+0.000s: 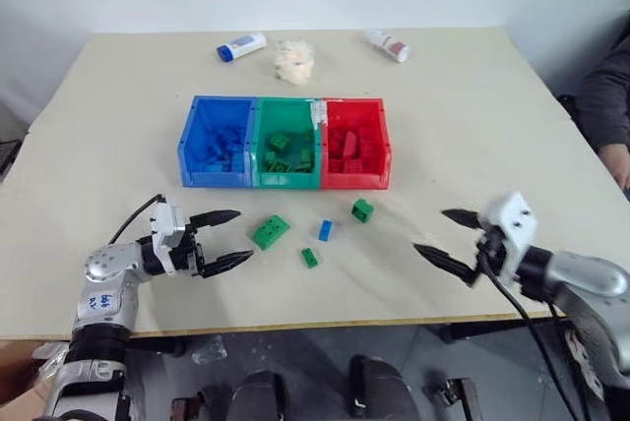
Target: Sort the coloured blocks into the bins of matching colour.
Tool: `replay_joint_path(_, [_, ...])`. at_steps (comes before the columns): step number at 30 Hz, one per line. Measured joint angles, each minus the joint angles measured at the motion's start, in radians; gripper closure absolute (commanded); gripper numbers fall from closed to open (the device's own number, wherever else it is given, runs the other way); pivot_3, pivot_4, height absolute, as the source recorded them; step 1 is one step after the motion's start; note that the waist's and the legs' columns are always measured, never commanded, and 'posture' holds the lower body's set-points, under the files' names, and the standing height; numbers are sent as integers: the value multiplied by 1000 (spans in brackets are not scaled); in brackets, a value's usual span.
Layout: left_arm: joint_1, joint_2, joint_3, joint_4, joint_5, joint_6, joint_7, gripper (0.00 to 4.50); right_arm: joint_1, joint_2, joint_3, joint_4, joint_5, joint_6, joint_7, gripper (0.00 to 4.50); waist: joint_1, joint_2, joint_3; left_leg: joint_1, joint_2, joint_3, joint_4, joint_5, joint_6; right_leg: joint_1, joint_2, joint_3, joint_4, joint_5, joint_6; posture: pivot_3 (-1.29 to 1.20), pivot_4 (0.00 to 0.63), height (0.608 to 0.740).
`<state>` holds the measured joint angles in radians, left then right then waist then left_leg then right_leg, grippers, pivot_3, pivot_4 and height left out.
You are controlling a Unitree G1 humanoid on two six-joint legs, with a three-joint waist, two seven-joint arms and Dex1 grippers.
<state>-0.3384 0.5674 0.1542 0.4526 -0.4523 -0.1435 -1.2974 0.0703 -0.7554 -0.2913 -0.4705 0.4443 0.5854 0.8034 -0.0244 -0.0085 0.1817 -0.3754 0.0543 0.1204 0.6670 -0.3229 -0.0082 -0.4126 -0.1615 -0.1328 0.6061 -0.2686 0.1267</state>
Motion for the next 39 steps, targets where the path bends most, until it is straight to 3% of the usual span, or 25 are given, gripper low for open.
replay_joint_path(5, [-11,-1,-1,1,0,-2,-15,0,-58,13,52,6,-2,20,-23,18,-5,0,0,1,1,0,0,0,0,0,0,0,1,0,0,0,150,740])
replay_joint_path(12, [16,-16,-4,-30,2,-1,1,0,-375,204,311,243,-93,-7,-78,18,-5,-1,0,0,1,1,0,0,0,-1,0,0,1,0,0,0,150,740])
replay_joint_path(16, [57,-20,-1,-75,1,2,22,0,-462,270,390,372,-144,-51,-85,18,-2,-1,0,-2,0,0,1,-1,1,-1,0,-1,0,0,0,0,150,740])
replay_joint_path(20, [108,-21,6,-140,-1,9,48,0,-494,328,408,466,-182,-105,-103,940,-3,-1,0,-2,0,0,1,-1,1,-1,0,-1,0,0,0,0,150,740])
replay_joint_path(25, [151,-20,12,-177,-3,17,66,0,-444,325,394,395,-179,-105,-103,2752,-3,-1,0,-2,0,0,1,-1,1,-1,0,-1,0,0,0,0,150,740])
replay_joint_path(28, [155,-21,15,-180,-3,20,74,0,-425,324,378,344,-176,-98,-117,3601,-3,0,0,-1,1,0,2,-1,1,-1,0,0,1,0,0,0,150,740])
replay_joint_path(33, [146,-33,15,-182,-3,20,82,0,-437,332,343,224,-143,-35,-157,3597,-3,0,0,-1,1,0,1,-1,1,-1,0,0,1,0,0,0,150,740])
replay_joint_path(39, [109,-49,6,-163,-3,17,82,0,-563,385,363,205,-130,7,-198,3597,-6,-1,0,-1,1,1,1,-1,1,-1,0,0,1,0,0,0,150,740])
